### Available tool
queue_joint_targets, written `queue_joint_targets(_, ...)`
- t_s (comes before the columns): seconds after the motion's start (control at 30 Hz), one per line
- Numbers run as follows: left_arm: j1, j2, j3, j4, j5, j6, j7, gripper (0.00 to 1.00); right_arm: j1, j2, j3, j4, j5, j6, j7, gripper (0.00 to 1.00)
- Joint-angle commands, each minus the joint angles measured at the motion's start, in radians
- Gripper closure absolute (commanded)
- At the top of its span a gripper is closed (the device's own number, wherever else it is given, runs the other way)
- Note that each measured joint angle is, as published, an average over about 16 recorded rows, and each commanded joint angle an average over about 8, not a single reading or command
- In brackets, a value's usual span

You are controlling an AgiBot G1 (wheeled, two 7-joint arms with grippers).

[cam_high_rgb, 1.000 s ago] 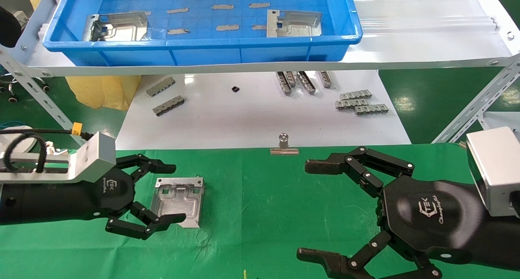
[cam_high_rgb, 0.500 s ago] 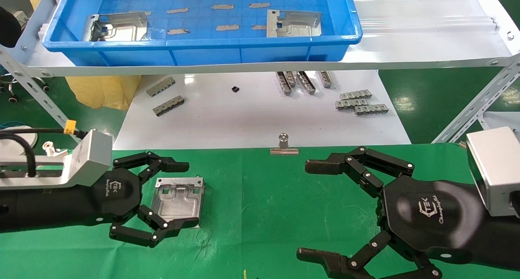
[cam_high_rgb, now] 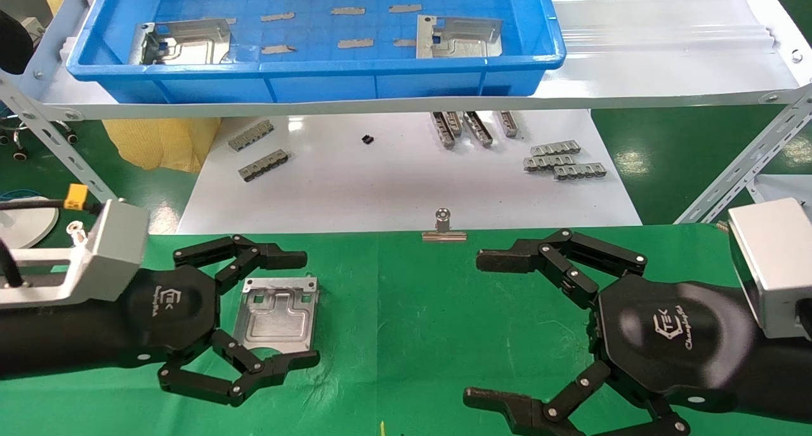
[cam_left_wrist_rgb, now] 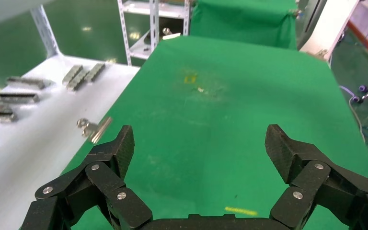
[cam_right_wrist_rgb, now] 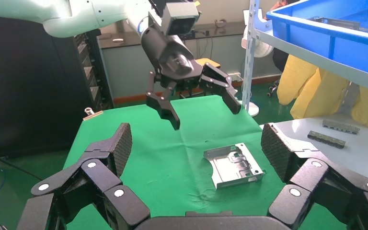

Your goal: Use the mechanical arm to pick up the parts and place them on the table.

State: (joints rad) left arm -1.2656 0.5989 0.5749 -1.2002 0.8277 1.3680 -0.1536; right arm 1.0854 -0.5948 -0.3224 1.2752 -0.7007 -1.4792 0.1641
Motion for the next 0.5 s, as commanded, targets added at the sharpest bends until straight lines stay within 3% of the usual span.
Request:
queue_joint_targets(0.03, 0.015, 0.001, -0.024, -0.007, -0.008, 0.010, -0.003, 0.00, 0.000, 0.000, 0.000, 0.000, 0.000, 0.000, 0.000, 0.00)
queue_joint_targets(0.5, 0.120, 0.008, -0.185, -0.053, -0.061, 0.080, -0.021, 0.00, 0.000, 0.000, 0.000, 0.000, 0.000, 0.000, 0.000, 0.00)
